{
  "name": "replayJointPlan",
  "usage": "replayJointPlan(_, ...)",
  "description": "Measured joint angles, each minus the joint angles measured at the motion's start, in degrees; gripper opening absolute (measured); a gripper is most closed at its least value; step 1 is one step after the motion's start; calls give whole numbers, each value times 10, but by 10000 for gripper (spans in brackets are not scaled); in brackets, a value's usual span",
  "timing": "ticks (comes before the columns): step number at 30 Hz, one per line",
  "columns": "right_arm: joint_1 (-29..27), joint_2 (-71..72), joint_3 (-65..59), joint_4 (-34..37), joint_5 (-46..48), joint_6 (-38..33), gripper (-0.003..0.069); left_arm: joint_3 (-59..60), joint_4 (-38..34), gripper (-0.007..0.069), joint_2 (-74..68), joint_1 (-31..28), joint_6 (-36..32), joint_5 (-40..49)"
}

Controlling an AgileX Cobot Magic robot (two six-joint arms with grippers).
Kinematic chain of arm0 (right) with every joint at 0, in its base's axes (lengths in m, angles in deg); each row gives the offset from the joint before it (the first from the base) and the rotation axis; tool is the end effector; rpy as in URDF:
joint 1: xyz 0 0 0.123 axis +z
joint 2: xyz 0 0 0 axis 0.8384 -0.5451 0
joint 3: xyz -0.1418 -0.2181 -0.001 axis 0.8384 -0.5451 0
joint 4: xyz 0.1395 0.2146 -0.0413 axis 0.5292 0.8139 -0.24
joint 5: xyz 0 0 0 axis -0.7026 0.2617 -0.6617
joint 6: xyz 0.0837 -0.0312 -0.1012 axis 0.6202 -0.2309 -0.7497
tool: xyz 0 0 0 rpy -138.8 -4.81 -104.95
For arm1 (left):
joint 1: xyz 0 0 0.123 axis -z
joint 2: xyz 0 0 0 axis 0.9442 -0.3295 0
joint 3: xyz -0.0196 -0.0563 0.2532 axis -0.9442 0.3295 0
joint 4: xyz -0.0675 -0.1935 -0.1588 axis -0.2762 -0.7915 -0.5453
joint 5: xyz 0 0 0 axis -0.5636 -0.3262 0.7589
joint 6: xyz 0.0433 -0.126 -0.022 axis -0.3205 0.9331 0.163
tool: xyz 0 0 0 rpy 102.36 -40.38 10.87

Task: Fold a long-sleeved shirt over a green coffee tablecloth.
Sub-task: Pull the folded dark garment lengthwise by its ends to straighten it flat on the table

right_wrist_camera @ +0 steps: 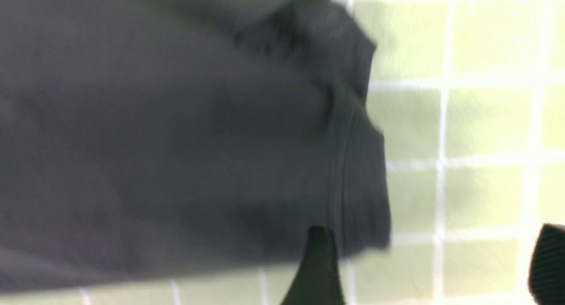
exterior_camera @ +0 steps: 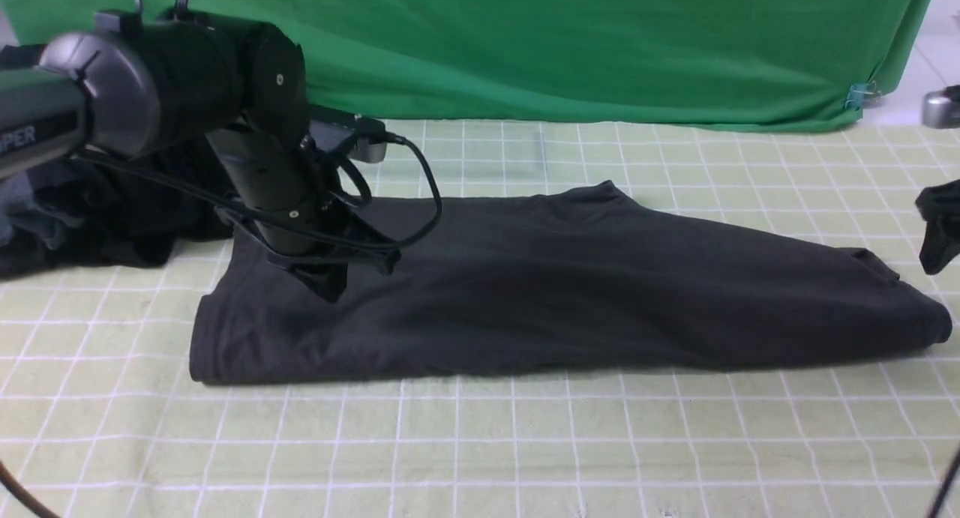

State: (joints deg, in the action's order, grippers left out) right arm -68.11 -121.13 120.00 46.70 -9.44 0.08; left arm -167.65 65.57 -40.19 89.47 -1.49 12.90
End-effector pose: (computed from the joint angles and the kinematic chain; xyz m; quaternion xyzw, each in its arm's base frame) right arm 0.4129 -0.0734 0.1686 0.0460 0.9920 0.0117 0.1174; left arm 0.3831 -0.1284 0.1585 0.1878 0.9732 -0.0129 0.1321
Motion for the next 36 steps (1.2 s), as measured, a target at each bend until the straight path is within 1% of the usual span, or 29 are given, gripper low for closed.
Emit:
replayJointPlan(1,-14,-11,0,31,-9,-14,571,6,-1,-4,0,0,0,-2)
replayJointPlan(2,-16,-11,0,35,-10,-14,571,7,0,-4,0,0,0,-2)
replayJointPlan(4,-33,-41,0,74,-24,-30,571,33,0,-4,0,0,0,-20)
replayJointPlan(8,-39,-82,-1,86,-32,-40,567,71,2,-4,0,-1,0,-48)
replayJointPlan(10,-39,-95,-1,95,-34,-45,518,94,5,-4,0,-1,2,-61)
replayJointPlan(11,-39,-97,-1,97,-34,-45,510,98,5,-4,0,-1,4,-64)
replayJointPlan(13,-39,-98,-1,117,-39,-61,347,119,7,-4,-2,-7,12,-79)
replayJointPlan(14,-39,-98,-1,123,-41,-64,296,125,6,-4,-3,-10,12,-83)
replayJointPlan(16,-39,-97,1,131,-43,-73,129,135,-1,-4,-5,-19,16,-93)
replayJointPlan(17,-39,-97,6,133,-38,-76,78,138,-7,-4,-5,-24,18,-96)
replayJointPlan(18,-39,-97,12,134,-33,-79,49,140,-13,-3,-5,-29,20,-98)
replayJointPlan(19,-39,-97,18,135,-28,-81,36,142,-18,-3,-4,-33,20,-100)
replayJointPlan(24,-39,-97,59,137,-9,-84,25,144,-35,-3,-4,-47,23,-101)
replayJointPlan(27,-39,-97,84,140,-6,-81,25,145,-44,-3,-3,-50,10,-102)
replayJointPlan(32,-39,-98,91,141,-18,-75,45,145,-46,-3,-3,-51,8,-102)
replayJointPlan(34,-39,-106,91,134,-31,-70,109,145,-46,-3,-3,-51,7,-102)
replayJointPlan(36,-39,-115,91,115,-35,-60,190,145,-46,-3,-3,-51,7,-102)
